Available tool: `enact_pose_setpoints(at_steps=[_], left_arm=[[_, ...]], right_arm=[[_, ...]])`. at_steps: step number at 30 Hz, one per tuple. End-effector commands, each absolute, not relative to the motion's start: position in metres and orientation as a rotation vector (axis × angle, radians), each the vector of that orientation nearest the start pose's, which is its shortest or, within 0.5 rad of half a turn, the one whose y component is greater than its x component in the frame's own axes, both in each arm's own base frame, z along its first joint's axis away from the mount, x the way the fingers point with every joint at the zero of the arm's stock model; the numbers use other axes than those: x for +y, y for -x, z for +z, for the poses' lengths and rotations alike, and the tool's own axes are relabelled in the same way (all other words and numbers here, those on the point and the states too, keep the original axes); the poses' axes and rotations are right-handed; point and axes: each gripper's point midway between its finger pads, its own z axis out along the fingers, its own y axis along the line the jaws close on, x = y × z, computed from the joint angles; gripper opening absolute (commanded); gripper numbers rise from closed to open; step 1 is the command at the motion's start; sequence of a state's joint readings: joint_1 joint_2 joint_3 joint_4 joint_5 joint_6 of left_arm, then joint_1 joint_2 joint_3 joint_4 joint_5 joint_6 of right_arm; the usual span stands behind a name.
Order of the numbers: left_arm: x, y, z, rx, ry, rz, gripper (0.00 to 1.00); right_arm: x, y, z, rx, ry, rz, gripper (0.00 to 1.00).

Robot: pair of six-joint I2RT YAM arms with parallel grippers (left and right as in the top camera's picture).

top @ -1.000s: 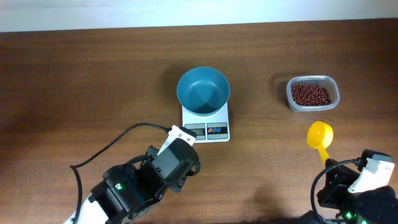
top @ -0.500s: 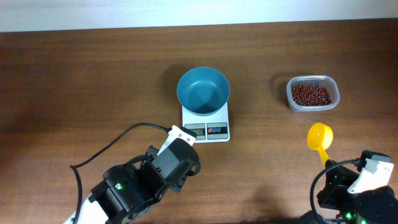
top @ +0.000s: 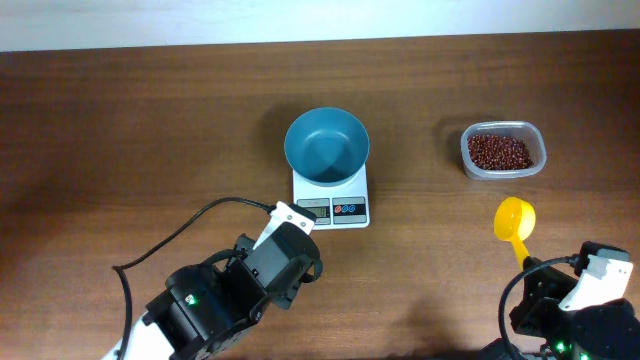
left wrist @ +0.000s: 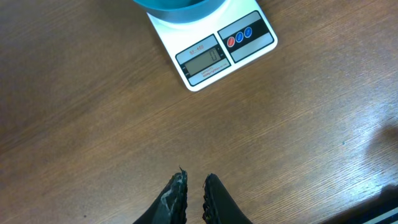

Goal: Scoop item into bowl and weigh 50g on scale
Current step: 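Pull the left gripper back from the scale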

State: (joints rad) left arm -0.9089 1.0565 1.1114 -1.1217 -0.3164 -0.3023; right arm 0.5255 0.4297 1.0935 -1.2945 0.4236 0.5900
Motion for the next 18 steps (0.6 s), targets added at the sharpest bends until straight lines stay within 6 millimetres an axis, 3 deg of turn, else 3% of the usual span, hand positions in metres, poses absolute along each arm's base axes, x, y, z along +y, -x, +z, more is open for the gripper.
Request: enact_pose_setpoints(at_steps=[1, 8, 11, 14, 18], left_arm=[[-0.1597, -0.1923, 0.2092, 2.466, -0.664, -0.046, 0.18], [-0.1598, -0.1923, 0.2093, 2.466, -0.664, -0.046, 0.25], [-0.1598, -0.1923, 0.2093, 2.466, -0.664, -0.046, 0.39], [-0.1597, -0.1923, 0.2093, 2.466, -0.664, -0.046, 0.62], [-0.1597, -0.1923, 0.2092, 2.466, -0.664, -0.046, 0.80]], right_arm=[[-0.0008, -0.1399, 0.2917, 2.104, -0.296, 0.191, 0.04], [-0.0008, -0.1399, 0.2917, 2.104, -0.296, 0.192, 0.04], [-0.0007, -0.1398, 0.2917, 2.105, -0.296, 0.192, 0.04], [-0.0008, -0.1399, 0.2917, 2.104, -0.296, 0.192, 0.04], [-0.0002, -0.1398, 0.2916, 2.106, -0.294, 0.195, 0.04]])
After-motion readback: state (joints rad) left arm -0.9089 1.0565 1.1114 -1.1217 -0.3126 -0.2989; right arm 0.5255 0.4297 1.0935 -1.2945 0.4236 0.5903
